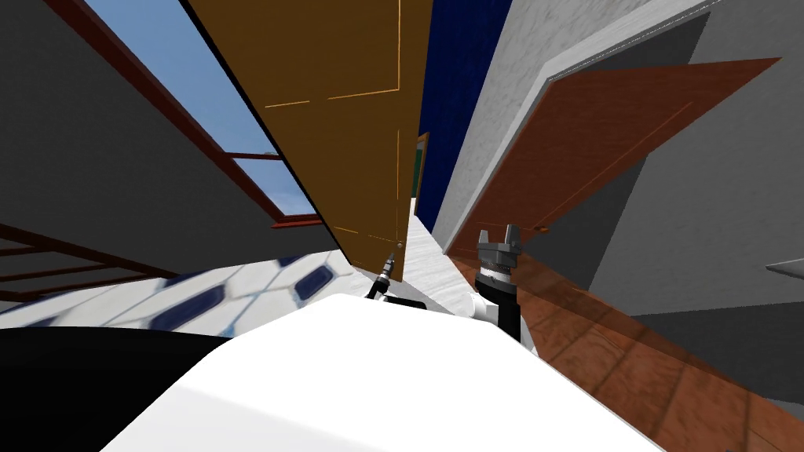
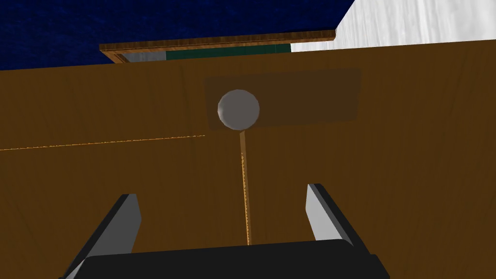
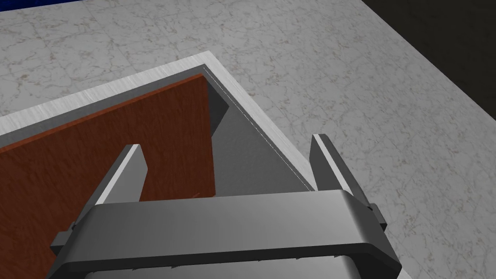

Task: Push the door open

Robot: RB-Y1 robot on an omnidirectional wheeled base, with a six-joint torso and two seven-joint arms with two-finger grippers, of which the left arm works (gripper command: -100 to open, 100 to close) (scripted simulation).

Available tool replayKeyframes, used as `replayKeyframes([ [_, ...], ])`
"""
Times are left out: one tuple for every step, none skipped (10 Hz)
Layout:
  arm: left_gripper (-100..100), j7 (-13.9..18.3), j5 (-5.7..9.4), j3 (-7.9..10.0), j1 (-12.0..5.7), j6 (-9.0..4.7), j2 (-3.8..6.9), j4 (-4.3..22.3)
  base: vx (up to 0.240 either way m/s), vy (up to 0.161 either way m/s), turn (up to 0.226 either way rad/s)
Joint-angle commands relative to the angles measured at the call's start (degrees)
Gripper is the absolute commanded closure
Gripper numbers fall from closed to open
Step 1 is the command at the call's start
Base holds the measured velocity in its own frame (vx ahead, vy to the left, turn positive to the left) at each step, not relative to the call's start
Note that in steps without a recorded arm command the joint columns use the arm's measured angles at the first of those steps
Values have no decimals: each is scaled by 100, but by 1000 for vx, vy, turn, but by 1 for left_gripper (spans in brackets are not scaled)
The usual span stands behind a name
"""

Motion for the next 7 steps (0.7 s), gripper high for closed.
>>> replayKeyframes([
  [-100,15,6,21,-14,-1,70,-6,193,0,-15],
  [-100,22,9,40,-30,-17,82,14,226,-33,-37],
  [-100,27,12,53,-41,-27,69,27,250,-66,-28],
  [-100,33,15,70,-56,-41,18,45,233,-60,-25],
  [-100,38,17,83,-67,-51,-50,60,222,-48,-28],
  [-100,32,17,75,-59,-33,-9,39,99,-21,5],
  [100,32,17,75,-59,-33,-9,39,-19,1,7],
])
